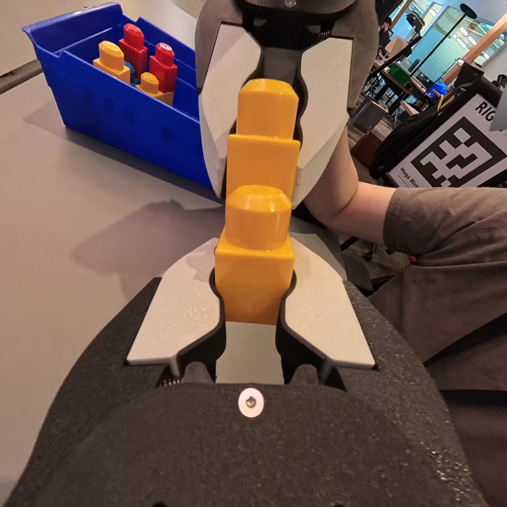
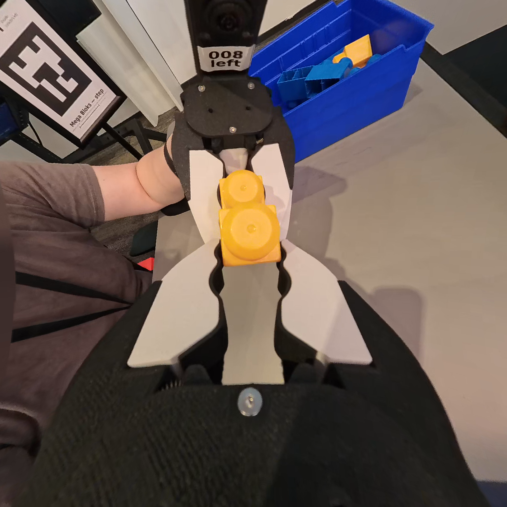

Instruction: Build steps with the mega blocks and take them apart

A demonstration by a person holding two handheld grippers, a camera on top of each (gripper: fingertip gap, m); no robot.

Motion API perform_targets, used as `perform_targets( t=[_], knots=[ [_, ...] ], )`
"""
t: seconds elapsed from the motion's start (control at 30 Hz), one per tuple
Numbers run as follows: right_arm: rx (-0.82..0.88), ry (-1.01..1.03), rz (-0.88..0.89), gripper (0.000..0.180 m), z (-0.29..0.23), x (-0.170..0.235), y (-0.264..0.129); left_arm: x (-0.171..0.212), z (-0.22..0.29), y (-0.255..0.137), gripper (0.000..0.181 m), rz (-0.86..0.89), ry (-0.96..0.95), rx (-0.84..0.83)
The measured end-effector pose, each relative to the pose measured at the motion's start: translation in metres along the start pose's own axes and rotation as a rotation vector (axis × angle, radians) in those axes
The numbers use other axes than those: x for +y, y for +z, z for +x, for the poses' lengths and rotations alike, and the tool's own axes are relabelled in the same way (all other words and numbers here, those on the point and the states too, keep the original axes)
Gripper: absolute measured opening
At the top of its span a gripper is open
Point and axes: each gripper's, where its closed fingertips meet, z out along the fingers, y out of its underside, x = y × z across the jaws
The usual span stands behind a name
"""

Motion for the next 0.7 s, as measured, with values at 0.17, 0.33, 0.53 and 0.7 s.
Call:
perform_targets(
  t=[0.17, 0.33, 0.53, 0.7],
  knots=[
    [0.093, -0.098, 0.040, 0.060, -0.003, -0.009, -0.019, 0.006, 0.005, 0.004, 0.041, -0.058, 0.071, -0.021],
    [0.041, -0.133, -0.038, 0.036, -0.012, 0.003, -0.017, 0.002, 0.009, 0.004, 0.045, -0.038, 0.128, -0.034],
    [0.310, -0.236, 0.063, 0.036, -0.005, -0.013, -0.091, -0.032, 0.011, -0.031, 0.080, 0.109, 0.185, -0.134],
    [0.757, -0.210, 0.171, 0.036, 0.044, 0.022, -0.228, -0.049, 0.016, -0.066, 0.072, 0.212, 0.178, -0.133]
  ],
)
